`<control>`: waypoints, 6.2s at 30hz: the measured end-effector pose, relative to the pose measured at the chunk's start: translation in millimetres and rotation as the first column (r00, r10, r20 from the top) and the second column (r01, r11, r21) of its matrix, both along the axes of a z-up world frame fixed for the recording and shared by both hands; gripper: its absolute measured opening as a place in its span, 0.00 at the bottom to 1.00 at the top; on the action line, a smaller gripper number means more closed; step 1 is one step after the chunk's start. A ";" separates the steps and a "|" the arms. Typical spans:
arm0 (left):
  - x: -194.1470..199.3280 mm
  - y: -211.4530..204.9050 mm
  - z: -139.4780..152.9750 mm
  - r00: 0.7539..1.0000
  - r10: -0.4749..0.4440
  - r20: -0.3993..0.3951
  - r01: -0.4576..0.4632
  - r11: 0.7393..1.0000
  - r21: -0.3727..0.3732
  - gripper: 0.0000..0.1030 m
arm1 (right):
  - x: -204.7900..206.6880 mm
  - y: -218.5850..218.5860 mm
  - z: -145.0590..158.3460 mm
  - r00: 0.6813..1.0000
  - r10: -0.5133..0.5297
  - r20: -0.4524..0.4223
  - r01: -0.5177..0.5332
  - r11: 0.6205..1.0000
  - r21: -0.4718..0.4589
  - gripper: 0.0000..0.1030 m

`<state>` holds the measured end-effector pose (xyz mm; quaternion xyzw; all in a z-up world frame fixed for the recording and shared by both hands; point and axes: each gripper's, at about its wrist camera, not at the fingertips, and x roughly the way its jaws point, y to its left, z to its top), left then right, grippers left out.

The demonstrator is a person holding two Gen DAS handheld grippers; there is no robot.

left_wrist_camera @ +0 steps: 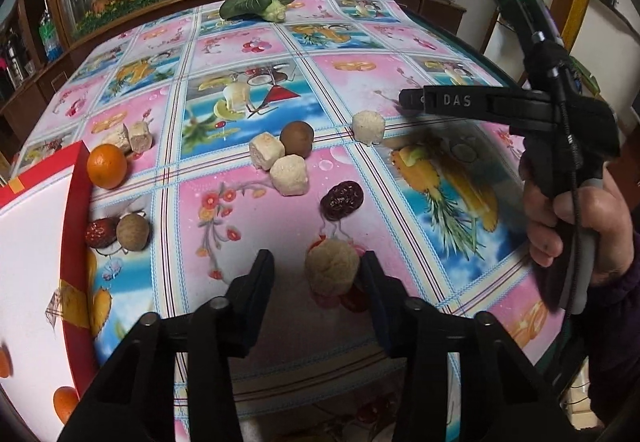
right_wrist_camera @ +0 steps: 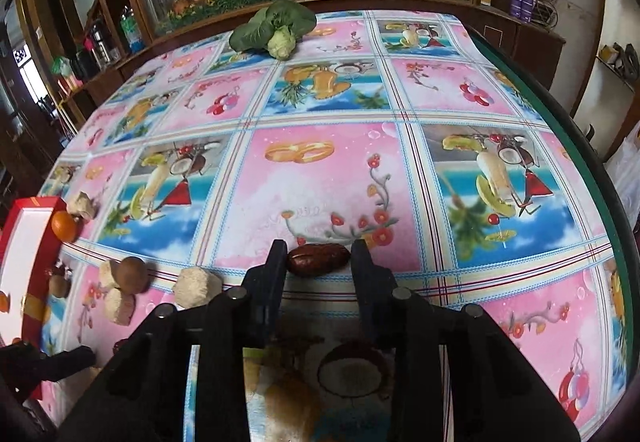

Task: Organize fruits
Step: 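Grasp a beige bread ball with the left gripper while the right grasps a red date, then carry the bread ball and date over the tray and open both grippers, then grasp a dark red date with the right gripper while the left grasps a beige ball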

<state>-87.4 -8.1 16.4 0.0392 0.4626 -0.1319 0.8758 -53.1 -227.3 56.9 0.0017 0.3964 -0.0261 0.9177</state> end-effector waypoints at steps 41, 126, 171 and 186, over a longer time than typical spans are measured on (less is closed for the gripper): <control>-39.6 213.3 38.9 0.855 0.480 0.198 -0.502 0.862 0.075 0.27 | -21.6 302.4 -20.6 0.792 0.608 0.051 -0.608 0.779 0.156 0.34; -6.1 67.6 48.0 0.978 0.170 0.120 -0.188 0.968 0.166 0.72 | -32.1 92.3 -9.8 0.810 0.574 -0.117 -0.569 0.819 0.074 0.46; 58.6 -6.4 3.9 0.997 0.049 -0.051 -0.047 0.998 0.041 0.25 | 1.0 39.9 -9.2 0.946 0.296 -0.128 -0.284 0.953 0.106 0.27; 37.9 13.0 25.2 0.998 0.056 0.022 -0.056 0.998 -0.015 0.22 | -19.7 74.1 5.3 0.913 0.408 -0.013 -0.406 0.911 0.078 0.28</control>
